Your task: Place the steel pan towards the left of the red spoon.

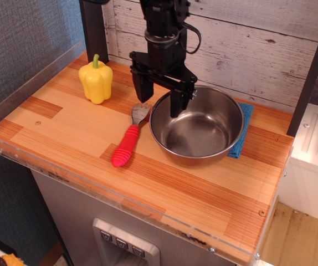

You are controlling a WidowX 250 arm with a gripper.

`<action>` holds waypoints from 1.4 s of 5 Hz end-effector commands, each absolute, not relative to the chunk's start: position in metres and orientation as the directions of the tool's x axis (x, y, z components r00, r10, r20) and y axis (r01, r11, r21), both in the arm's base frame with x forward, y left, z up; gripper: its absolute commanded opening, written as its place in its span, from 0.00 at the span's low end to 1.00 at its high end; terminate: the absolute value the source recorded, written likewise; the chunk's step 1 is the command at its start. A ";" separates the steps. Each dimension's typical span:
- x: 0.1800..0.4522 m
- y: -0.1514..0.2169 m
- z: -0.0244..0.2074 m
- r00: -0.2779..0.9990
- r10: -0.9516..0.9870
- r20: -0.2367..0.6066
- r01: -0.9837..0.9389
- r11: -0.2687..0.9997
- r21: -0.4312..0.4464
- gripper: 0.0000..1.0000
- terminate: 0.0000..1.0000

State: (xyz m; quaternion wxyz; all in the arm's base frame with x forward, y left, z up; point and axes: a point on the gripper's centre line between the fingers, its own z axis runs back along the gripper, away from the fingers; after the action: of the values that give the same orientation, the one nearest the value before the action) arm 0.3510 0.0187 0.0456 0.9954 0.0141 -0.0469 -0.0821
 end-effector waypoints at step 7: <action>0.318 0.043 0.134 0.950 -0.101 0.297 0.116 0.993 -0.033 0.00 0.00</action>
State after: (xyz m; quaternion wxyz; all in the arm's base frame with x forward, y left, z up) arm 0.3154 0.0431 0.1123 0.9918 -0.0348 -0.1119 -0.0517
